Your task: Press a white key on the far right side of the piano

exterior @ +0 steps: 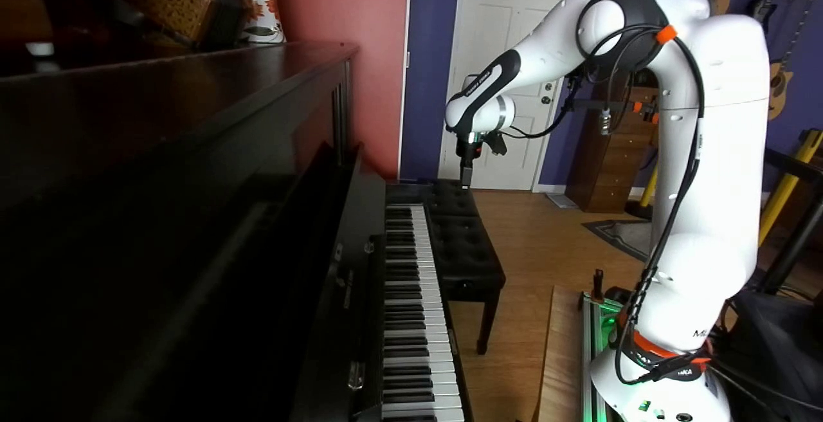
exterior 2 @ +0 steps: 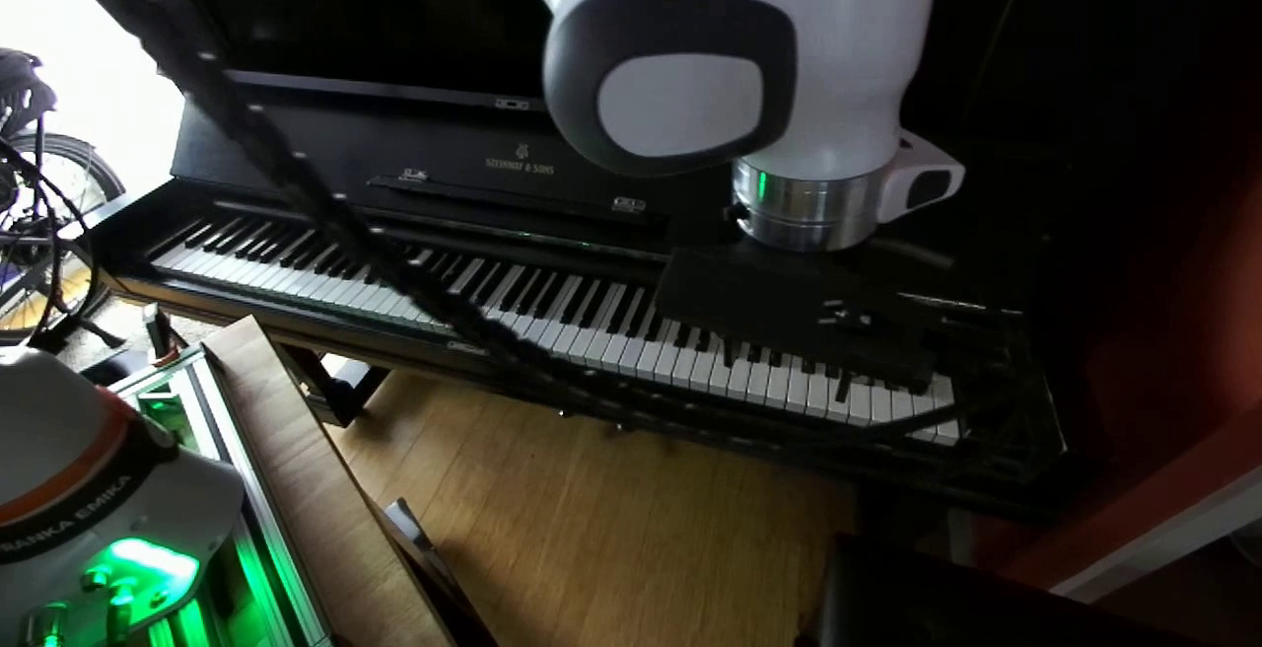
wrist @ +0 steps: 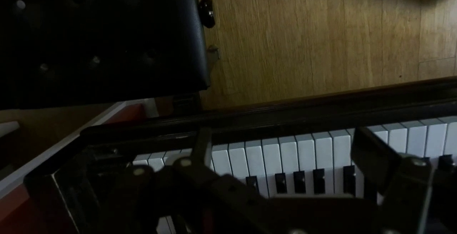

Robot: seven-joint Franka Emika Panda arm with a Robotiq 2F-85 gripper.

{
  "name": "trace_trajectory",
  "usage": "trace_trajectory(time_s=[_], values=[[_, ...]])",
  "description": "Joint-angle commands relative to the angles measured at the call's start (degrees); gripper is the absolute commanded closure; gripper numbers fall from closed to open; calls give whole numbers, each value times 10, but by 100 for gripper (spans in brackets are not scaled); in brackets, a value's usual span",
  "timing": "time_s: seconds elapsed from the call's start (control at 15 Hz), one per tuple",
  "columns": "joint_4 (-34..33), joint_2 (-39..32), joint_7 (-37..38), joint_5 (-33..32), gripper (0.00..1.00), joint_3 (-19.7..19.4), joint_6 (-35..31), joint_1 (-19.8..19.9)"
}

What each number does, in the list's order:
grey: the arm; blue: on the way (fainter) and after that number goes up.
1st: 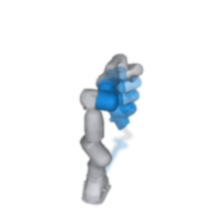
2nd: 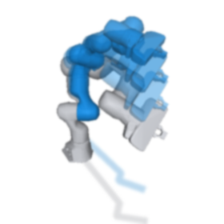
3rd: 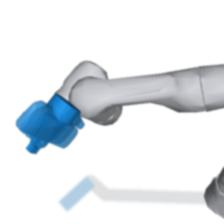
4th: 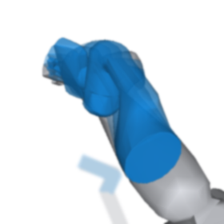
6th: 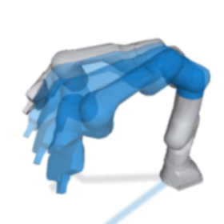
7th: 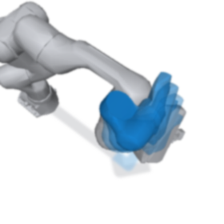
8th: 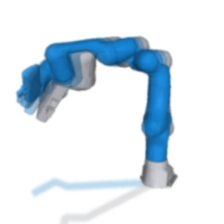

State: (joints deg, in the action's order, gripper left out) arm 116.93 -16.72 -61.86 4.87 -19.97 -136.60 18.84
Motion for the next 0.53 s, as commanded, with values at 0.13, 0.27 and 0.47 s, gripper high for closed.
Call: trace_trajectory(time_s=[0.13, 0.27, 0.47], values=[[-81, -75, 1, -1, 0, 61, 1, 48], [-121, -111, 2, -3, 0, 73, 4, 57], [-137, -124, 2, -3, 0, 75, 8, 61]])
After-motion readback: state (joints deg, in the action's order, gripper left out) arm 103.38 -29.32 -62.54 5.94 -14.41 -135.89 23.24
